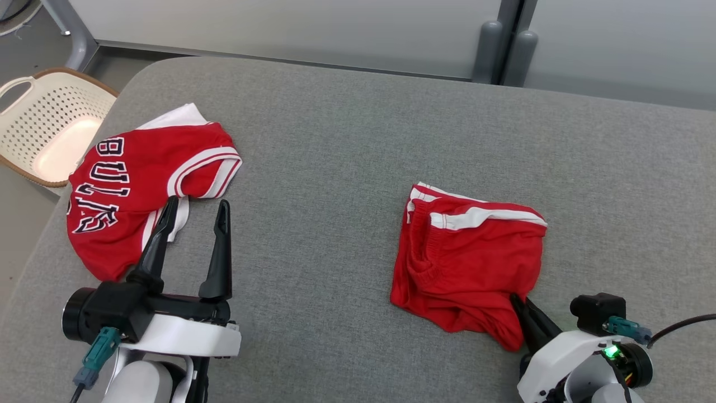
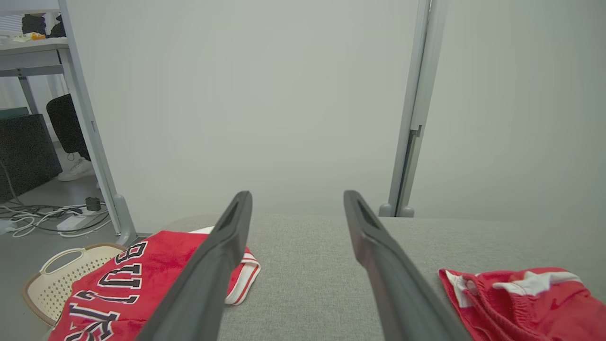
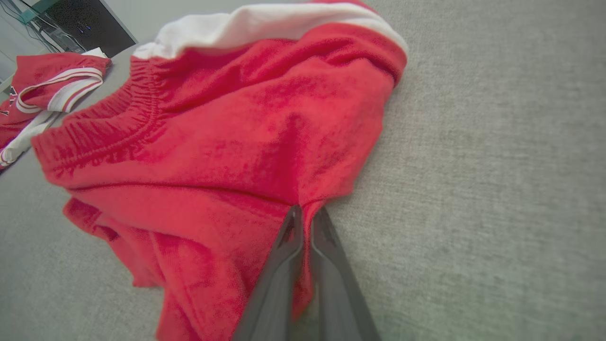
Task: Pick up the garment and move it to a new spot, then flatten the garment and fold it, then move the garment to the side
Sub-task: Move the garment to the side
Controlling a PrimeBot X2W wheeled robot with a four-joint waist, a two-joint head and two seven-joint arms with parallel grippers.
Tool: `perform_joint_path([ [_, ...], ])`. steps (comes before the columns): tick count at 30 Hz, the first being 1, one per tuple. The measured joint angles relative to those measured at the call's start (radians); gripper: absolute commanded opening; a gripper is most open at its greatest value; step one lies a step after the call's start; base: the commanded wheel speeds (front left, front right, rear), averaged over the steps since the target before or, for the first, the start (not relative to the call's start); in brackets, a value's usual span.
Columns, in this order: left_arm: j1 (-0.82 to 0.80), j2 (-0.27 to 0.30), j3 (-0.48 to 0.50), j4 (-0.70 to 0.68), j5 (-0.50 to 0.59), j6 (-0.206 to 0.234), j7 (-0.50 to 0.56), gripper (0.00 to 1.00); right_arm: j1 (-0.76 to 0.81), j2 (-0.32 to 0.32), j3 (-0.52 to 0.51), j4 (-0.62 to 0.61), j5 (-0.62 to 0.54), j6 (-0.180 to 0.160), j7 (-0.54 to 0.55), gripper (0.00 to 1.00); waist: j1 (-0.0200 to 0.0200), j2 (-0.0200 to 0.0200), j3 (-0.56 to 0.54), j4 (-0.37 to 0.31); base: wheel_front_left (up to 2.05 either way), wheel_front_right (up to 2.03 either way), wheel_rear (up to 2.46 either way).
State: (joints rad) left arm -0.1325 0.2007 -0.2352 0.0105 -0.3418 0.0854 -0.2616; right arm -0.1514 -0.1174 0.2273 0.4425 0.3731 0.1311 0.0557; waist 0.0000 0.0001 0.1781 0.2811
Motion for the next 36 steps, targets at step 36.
perform_joint_path([
  [36,-0.269,0.061,-0.110,-0.138,0.131,-0.152,0.072,1.00,-0.403,-0.378,-0.023,0.164,-0.010,0.001,-0.185,0.00,0.0000,0.0000,0.307,-0.558,0.00,0.00,0.00],
])
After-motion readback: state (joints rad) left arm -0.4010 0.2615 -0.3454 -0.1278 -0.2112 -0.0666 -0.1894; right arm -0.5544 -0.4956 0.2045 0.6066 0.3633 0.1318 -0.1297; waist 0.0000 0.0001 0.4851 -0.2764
